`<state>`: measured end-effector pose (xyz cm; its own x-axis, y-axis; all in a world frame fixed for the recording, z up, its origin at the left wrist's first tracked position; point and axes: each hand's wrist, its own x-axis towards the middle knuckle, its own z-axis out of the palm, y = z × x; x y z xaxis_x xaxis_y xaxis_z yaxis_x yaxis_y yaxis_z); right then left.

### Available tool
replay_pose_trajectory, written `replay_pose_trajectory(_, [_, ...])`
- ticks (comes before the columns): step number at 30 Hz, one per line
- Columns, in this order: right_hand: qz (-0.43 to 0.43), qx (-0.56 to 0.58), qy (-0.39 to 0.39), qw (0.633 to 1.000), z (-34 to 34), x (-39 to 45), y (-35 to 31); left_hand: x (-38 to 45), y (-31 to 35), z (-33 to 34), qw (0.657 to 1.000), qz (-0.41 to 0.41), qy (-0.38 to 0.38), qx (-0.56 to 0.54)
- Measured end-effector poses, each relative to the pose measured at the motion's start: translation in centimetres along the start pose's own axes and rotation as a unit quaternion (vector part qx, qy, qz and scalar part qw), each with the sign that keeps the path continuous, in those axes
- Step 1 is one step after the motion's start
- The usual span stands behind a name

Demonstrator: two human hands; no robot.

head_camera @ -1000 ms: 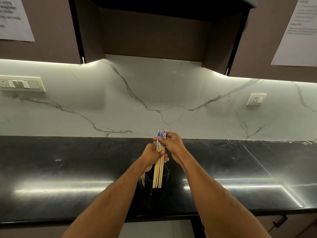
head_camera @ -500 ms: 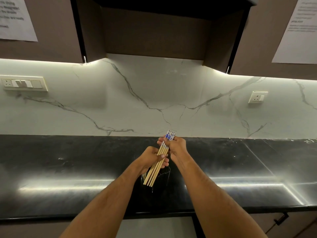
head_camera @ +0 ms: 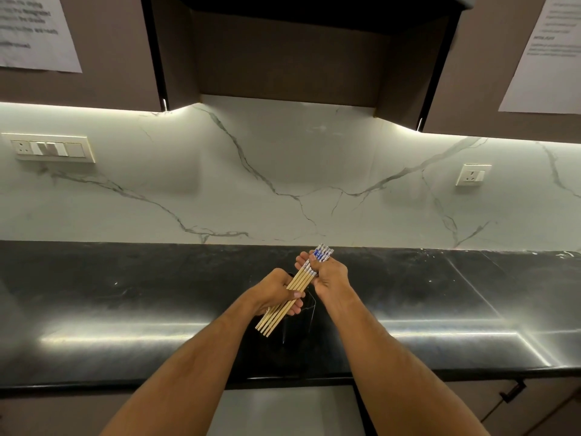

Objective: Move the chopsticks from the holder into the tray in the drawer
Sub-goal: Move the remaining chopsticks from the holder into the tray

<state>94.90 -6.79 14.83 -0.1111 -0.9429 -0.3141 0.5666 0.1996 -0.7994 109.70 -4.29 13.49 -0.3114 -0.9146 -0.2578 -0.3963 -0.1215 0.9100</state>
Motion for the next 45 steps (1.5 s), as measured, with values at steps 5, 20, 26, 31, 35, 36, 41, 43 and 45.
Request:
replay_pose_trajectory(5, [-0.035, -0.080, 0.006, 0.996, -0.8, -1.3, 0.4, -1.0, -0.6, 0.4, 0.996, 0.013, 0.048, 0.080])
replay_pose_trajectory(20, [-0.278, -0.848, -0.186, 0.411, -3.9, -8.3, 3.3, -4.9, -3.0, 4.0, 0.869, 0.049, 0.083, 0.486])
replay_pose_trajectory(26, [-0.284, -0.851, -0.178, 0.404, -6.4, -9.2, 4.6, -6.4, -4.6, 6.8, 0.861, 0.051, 0.081, 0.500])
replay_pose_trajectory(31, [-0.269, -0.857, -0.187, 0.397, -9.1, -10.8, 5.9, -8.1, -6.1, 9.9, 0.857, 0.033, 0.071, 0.509])
replay_pose_trajectory(35, [-0.231, -0.863, -0.195, 0.405, -11.1, -12.6, 8.1, -10.4, -8.4, 11.5, 0.848, 0.024, 0.067, 0.524])
replay_pose_trajectory(36, [-0.218, -0.865, -0.194, 0.408, -11.6, -13.0, 8.6, -11.0, -9.0, 11.7, 0.846, 0.020, 0.068, 0.528])
replay_pose_trajectory(41, [-0.168, -0.871, -0.201, 0.415, -14.1, -14.2, 11.8, -12.7, -12.3, 13.4, 0.851, -0.017, 0.042, 0.524])
replay_pose_trajectory(43, [-0.154, -0.875, -0.203, 0.412, -15.2, -14.7, 13.5, -13.2, -14.3, 14.4, 0.857, -0.029, 0.027, 0.514])
replay_pose_trajectory(45, [-0.137, -0.875, -0.205, 0.417, -16.5, -15.2, 15.5, -13.7, -16.7, 15.5, 0.865, -0.033, 0.018, 0.501])
